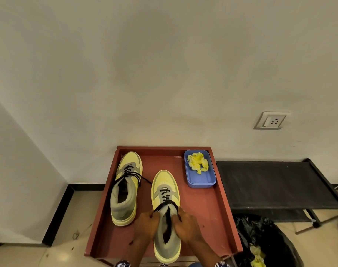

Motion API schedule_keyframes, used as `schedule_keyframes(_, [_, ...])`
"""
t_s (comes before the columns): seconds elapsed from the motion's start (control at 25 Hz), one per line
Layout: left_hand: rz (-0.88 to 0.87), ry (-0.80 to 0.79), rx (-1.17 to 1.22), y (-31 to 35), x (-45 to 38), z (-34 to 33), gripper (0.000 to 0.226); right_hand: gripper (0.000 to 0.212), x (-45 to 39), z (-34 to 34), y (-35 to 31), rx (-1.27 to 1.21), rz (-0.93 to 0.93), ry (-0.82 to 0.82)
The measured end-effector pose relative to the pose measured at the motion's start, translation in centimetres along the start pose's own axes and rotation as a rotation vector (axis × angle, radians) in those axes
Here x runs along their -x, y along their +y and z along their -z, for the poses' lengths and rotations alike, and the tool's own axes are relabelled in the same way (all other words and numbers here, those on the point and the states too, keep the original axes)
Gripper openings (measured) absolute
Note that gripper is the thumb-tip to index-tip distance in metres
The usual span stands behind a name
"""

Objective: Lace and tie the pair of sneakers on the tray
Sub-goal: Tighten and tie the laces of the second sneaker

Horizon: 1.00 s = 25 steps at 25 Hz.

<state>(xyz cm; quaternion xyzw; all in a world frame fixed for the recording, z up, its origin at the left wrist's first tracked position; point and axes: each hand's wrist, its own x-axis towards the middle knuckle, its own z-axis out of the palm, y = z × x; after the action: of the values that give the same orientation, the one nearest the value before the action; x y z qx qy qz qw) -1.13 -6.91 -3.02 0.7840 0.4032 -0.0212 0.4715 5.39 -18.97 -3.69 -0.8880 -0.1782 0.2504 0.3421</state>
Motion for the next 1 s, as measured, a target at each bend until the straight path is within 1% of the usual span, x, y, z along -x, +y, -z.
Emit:
schedule_keyframes(0.04, [-0.010,-0.039,0.017,0.1,0.2,0.0,0.027,0.032,0.2,-0.1,-0.1,-0.006,-0.006,-0.021])
schedule_keyframes(0.12, [-0.051,-0.122,-0.012,0.5,0.5,0.1,0.016,0.039,0.5,-0.3,-0.4,0.014,-0.013,-0.062])
schedule_keyframes(0.2, [-0.088,-0.165,-0.123,0.5,0.3,0.2,0.020,0.048,0.3,-0.4,-0.5,0.083,-0.043,-0.088])
schedule_keyframes(0.28, [-0.123,-0.133,-0.237,0.4,0.2,0.2,0.026,0.046,0.1,-0.5,-0.7,0.131,-0.067,-0.091])
schedule_keyframes(0.36, [-0.123,-0.093,-0.284,0.2,0.3,0.2,0.028,0.036,-0.1,-0.6,-0.8,0.150,-0.062,-0.076])
schedule_keyframes(0.44, [-0.117,-0.068,-0.309,0.2,0.3,0.3,0.031,0.031,-0.2,-0.7,-1.0,0.168,-0.058,-0.052])
schedule_keyframes(0.56, [-0.122,-0.008,-0.295,0.5,-0.3,0.7,0.031,0.029,-0.5,-1.1,-1.5,0.184,-0.063,-0.014])
schedule_keyframes(0.76, [-0.132,0.041,-0.241,1.2,-1.7,1.3,0.029,0.039,-2.3,-1.2,-2.6,0.208,-0.032,0.023])
schedule_keyframes(0.84, [-0.126,0.056,-0.182,1.3,-2.3,1.5,0.028,0.041,-3.1,-1.1,-3.1,0.222,-0.023,0.030])
schedule_keyframes(1.0, [-0.128,0.096,-0.098,2.2,-4.0,2.3,0.025,0.036,-5.0,-1.0,-4.3,0.233,-0.011,0.046])
